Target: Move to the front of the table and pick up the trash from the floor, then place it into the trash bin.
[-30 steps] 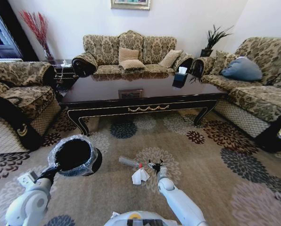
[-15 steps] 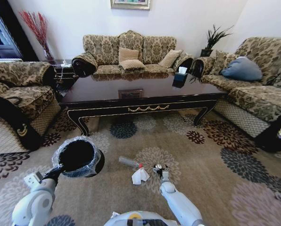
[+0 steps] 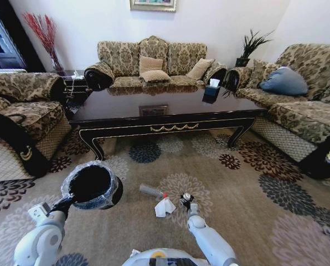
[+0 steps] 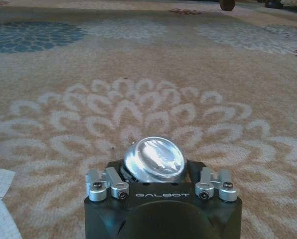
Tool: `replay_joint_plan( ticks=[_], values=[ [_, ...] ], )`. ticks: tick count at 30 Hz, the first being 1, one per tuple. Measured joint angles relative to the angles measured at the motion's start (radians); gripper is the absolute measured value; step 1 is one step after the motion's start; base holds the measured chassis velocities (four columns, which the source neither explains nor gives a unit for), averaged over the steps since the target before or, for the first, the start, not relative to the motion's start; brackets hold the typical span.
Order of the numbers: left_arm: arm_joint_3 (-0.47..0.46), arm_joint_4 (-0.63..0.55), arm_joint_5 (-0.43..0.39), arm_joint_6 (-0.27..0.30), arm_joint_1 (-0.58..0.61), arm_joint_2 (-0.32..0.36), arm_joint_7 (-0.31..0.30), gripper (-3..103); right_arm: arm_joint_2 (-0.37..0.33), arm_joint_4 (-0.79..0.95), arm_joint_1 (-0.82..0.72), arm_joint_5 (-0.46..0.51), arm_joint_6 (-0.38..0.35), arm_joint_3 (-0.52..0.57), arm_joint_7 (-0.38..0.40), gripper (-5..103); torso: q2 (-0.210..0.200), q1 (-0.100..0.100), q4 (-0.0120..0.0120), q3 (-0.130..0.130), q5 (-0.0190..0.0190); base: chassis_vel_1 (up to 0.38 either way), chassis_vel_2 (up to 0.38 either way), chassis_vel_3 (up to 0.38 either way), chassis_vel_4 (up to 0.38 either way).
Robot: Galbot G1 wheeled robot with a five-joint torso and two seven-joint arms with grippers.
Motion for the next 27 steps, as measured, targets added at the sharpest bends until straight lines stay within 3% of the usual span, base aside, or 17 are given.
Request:
replay_joint_plan(
  ticks=[5,12,17,21,23,24,27],
  values=[
    [0.002,0.000,0.000,-0.003,-0.002,0.001,0.000,2,-0.001,0.003,-0.006,-0.023,0.003,0.004,-0.001,57,0.000,0.000,0.0002,0.000,0.0002,0.000,0.000,0.000,0.000],
    [0.012,0.005,0.002,-0.004,-0.007,0.002,0.000,2,-0.014,0.032,-0.018,-0.062,0.021,0.014,-0.007,56,0.000,0.000,-0.0005,0.000,-0.0006,0.000,0.000,0.000,0.000],
    [0.047,0.018,0.027,-0.010,-0.009,0.005,0.002,2,-0.036,0.144,-0.031,-0.088,0.070,0.014,-0.063,56,0.000,0.000,-0.0002,0.000,-0.0003,0.000,0.000,0.000,0.000],
    [0.115,0.029,0.065,-0.010,-0.030,0.026,0.006,2,-0.067,0.298,-0.023,-0.063,0.202,-0.029,-0.216,56,0.000,0.000,-0.0002,0.000,-0.0003,0.000,0.000,0.000,0.000],
    [0.122,0.032,0.065,-0.009,-0.034,0.031,0.007,2,-0.074,0.320,-0.019,-0.050,0.223,-0.042,-0.243,56,0.000,0.000,-0.0002,0.000,-0.0003,0.000,0.000,0.000,0.000],
    [0.154,0.044,0.066,-0.009,-0.051,0.050,0.010,2,-0.108,0.407,-0.004,0.020,0.288,-0.103,-0.345,56,0.000,0.000,-0.0002,0.000,-0.0001,0.000,0.000,0.000,0.000],
    [0.186,0.059,0.064,-0.009,-0.066,0.070,0.012,2,-0.140,0.481,0.014,0.086,0.322,-0.162,-0.412,56,0.000,0.000,-0.0001,0.000,-0.0003,0.000,0.000,0.000,0.000]
  ],
)
